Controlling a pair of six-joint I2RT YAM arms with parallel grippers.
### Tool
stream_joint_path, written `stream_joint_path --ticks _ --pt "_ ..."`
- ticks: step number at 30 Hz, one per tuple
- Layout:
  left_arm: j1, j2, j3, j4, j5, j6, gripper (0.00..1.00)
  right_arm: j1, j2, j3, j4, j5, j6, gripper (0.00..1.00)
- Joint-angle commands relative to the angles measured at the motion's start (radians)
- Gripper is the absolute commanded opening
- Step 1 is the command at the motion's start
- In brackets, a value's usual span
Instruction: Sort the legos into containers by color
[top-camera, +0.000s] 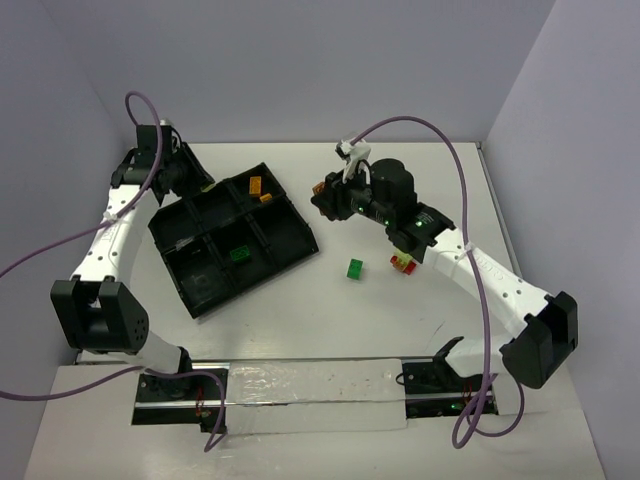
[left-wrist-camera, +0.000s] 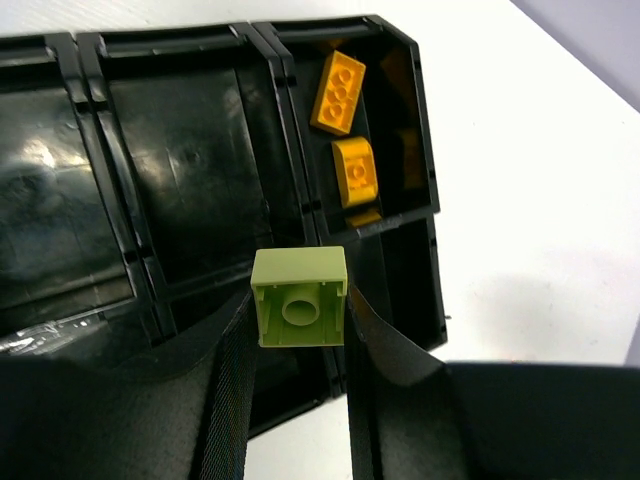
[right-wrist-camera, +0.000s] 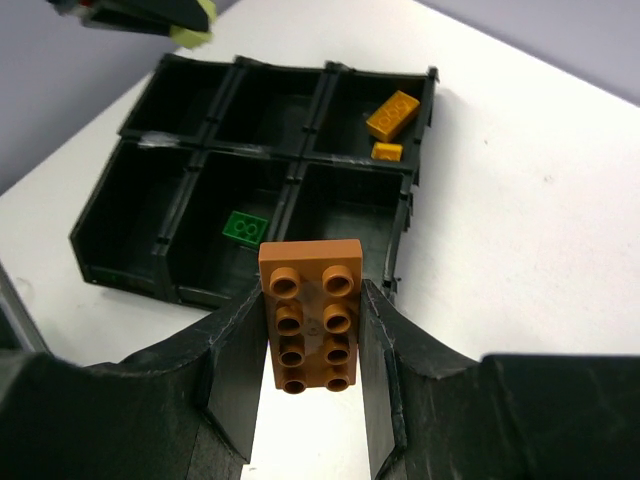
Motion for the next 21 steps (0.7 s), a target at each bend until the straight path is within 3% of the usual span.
stream_joint_path --ticks 1,12,21 --pt "0.006 0.013 0.038 0.030 -0.043 0.047 0.00 0.013 0.032 0.067 -0.039 0.092 0.018 0.00" --pt "0.006 0.098 -0.035 0.055 -0.114 0.024 0.00 0.017 0.119 0.092 0.003 0.189 0.049 0.00" --pt "0.004 0.253 0.084 0.020 -0.128 0.006 0.00 0.017 0.221 0.189 -0.053 0.150 0.030 0.00"
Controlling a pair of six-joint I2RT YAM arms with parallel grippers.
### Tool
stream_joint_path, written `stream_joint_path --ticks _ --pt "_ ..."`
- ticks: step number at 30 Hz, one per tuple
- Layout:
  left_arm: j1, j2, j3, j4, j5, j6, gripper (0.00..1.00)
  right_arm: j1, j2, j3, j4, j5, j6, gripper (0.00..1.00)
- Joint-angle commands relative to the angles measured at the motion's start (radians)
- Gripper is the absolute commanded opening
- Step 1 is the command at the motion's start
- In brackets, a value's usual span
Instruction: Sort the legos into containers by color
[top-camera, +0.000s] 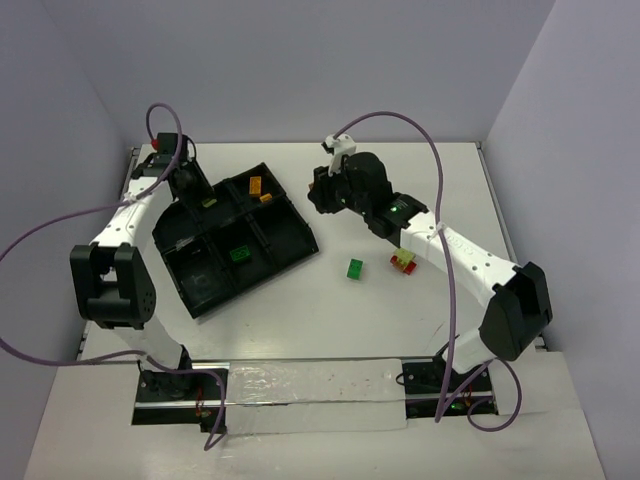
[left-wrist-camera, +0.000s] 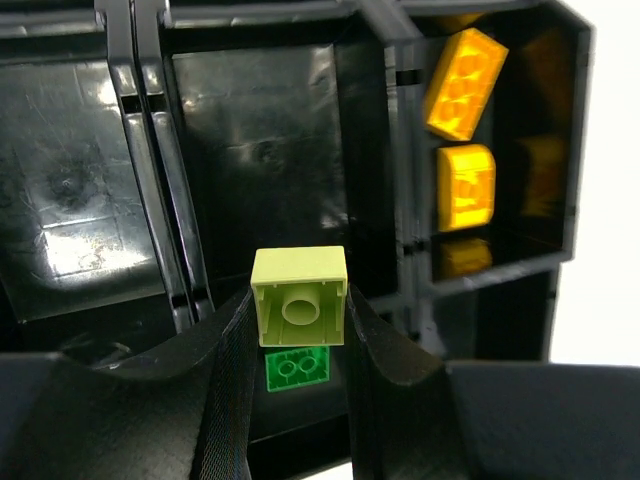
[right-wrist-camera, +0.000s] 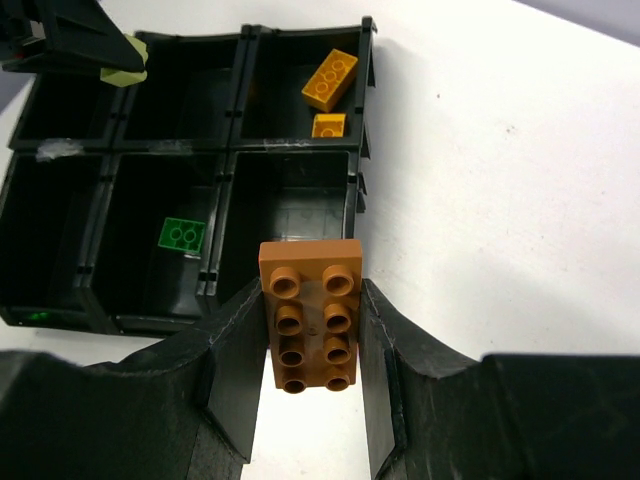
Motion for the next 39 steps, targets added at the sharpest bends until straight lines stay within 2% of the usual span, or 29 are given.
stream_joint_path --ticks 1,5,12,16,22,26,29,34,39 --pt "0.004 0.075 0.120 -0.013 -0.028 -0.018 0.00 0.008 0.037 0.100 -0.012 -0.028 -0.007 0.00" --pt "0.005 0.158 0.173 -0.060 -0.059 -0.018 0.00 0.011 0.094 0.162 -0.033 -0.093 -0.007 0.00" --pt "0.003 0.191 0.154 -0.054 -0.053 -0.014 0.00 0.036 0.193 0.263 -0.098 -0.192 -0.038 0.00" --pt "0.003 0.208 0.157 -0.076 -0.055 -0.008 0.02 0.055 0.232 0.266 -0.102 -0.215 -0.070 0.00" --pt "0.003 0.204 0.162 -0.092 -0.085 0.015 0.22 0.061 0.257 0.225 -0.051 -0.236 -0.070 0.00" --pt "0.003 0.186 0.161 -0.087 -0.069 0.013 0.50 0.066 0.289 0.236 -0.062 -0.241 -0.068 0.00" --pt "0.003 0.174 0.165 -0.090 -0.048 0.015 0.65 0.066 0.295 0.224 -0.057 -0.231 -0.049 0.02" --pt "0.003 0.146 0.180 -0.112 -0.059 0.018 0.79 0.070 0.302 0.201 -0.039 -0.224 -0.033 0.05" --pt "0.002 0.110 0.228 -0.166 -0.059 0.011 0.80 0.074 0.336 0.229 -0.058 -0.227 -0.034 0.14"
